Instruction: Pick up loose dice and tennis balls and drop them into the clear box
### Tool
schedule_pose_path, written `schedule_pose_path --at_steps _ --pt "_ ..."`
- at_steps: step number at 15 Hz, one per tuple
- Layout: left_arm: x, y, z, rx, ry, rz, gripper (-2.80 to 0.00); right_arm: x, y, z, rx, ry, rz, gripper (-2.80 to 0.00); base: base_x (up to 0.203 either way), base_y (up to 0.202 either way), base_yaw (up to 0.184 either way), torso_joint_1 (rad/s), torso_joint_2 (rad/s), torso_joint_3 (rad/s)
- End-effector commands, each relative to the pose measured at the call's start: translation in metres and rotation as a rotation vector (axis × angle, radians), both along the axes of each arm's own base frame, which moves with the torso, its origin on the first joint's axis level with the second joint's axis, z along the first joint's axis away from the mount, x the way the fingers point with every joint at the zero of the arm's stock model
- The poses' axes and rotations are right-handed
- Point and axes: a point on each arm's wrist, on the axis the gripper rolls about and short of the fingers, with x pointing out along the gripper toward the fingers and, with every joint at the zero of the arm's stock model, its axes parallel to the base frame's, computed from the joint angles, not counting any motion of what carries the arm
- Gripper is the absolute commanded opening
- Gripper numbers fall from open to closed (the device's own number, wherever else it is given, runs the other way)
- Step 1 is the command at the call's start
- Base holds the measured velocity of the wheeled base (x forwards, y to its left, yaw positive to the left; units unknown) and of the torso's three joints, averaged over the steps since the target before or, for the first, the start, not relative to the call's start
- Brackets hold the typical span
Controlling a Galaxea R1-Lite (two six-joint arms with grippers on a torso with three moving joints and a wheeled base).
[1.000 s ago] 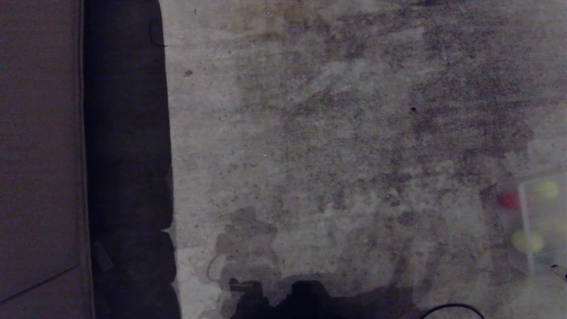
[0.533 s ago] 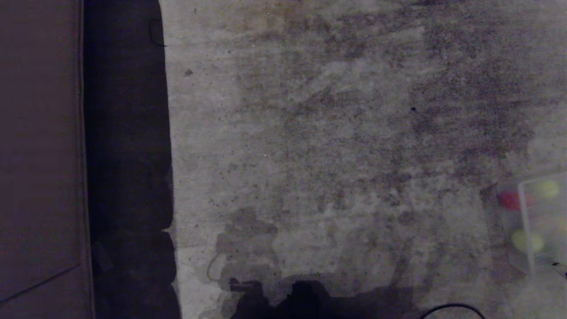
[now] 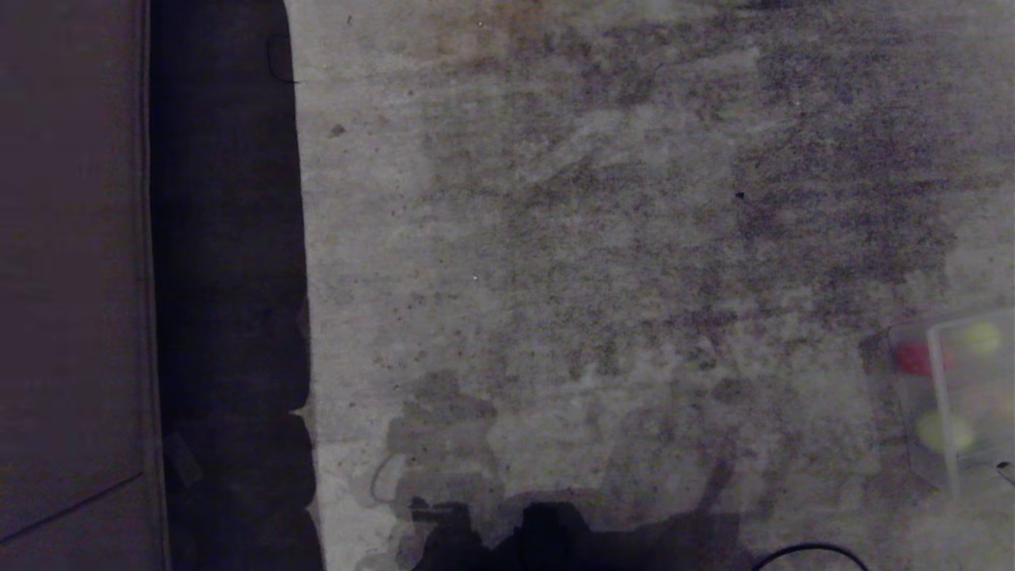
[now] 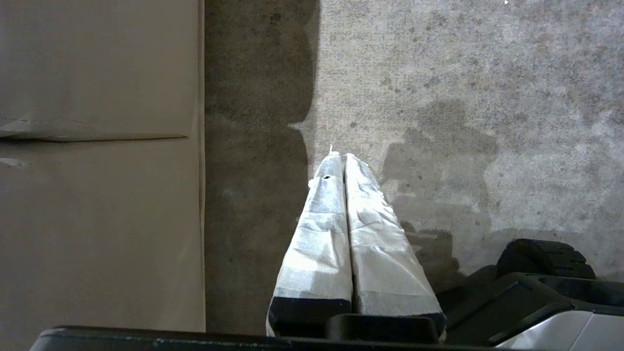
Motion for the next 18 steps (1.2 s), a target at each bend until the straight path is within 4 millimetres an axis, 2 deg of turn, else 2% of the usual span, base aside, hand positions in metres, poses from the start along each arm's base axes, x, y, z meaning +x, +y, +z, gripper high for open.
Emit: schedule_pose_path --at_steps 1,4,6,7,10,13,15,18 --pt "0.0 0.0 0.0 -0.001 0.003 0.0 -2.8 -0.005 0.013 0.049 -0.065 -0.07 0.063 -2.8 0.0 0.0 0.0 0.0 0.0 0.0" --pt "0.0 0.0 0.0 -0.001 0.003 0.0 -2.8 -0.008 0.055 0.111 -0.159 -0.12 0.195 -2.8 0.0 0.0 0.0 0.0 0.0 0.0" --pt "0.0 0.0 0.0 -0.001 0.003 0.0 -2.8 -0.011 0.103 0.141 -0.22 -0.109 0.323 -2.8 0.0 0.0 0.0 0.0 0.0 0.0" --pt "0.0 0.0 0.0 -0.001 0.003 0.0 -2.8 -0.016 0.135 0.15 -0.239 -0.087 0.402 -2.8 0.0 0.0 0.0 0.0 0.0 0.0" --pt "0.0 0.0 0.0 -0.001 0.003 0.0 -2.8 -0.048 0.214 0.164 -0.299 -0.022 0.579 -2.8 0.0 0.0 0.0 0.0 0.0 0.0" --pt "0.0 0.0 0.0 -0.001 0.003 0.0 -2.8 -0.095 0.273 0.173 -0.415 -0.049 0.685 -2.8 0.0 0.0 0.0 0.0 0.0 0.0" --pt "0.0 0.0 0.0 -0.001 0.001 0.0 -2.8 -0.127 0.296 0.171 -0.48 -0.076 0.706 -2.8 0.0 0.0 0.0 0.0 0.0 0.0" --pt "0.0 0.0 0.0 -0.001 0.003 0.0 -2.8 -0.16 0.306 0.158 -0.565 -0.058 0.614 -2.8 0.0 0.0 0.0 0.0 0.0 0.0"
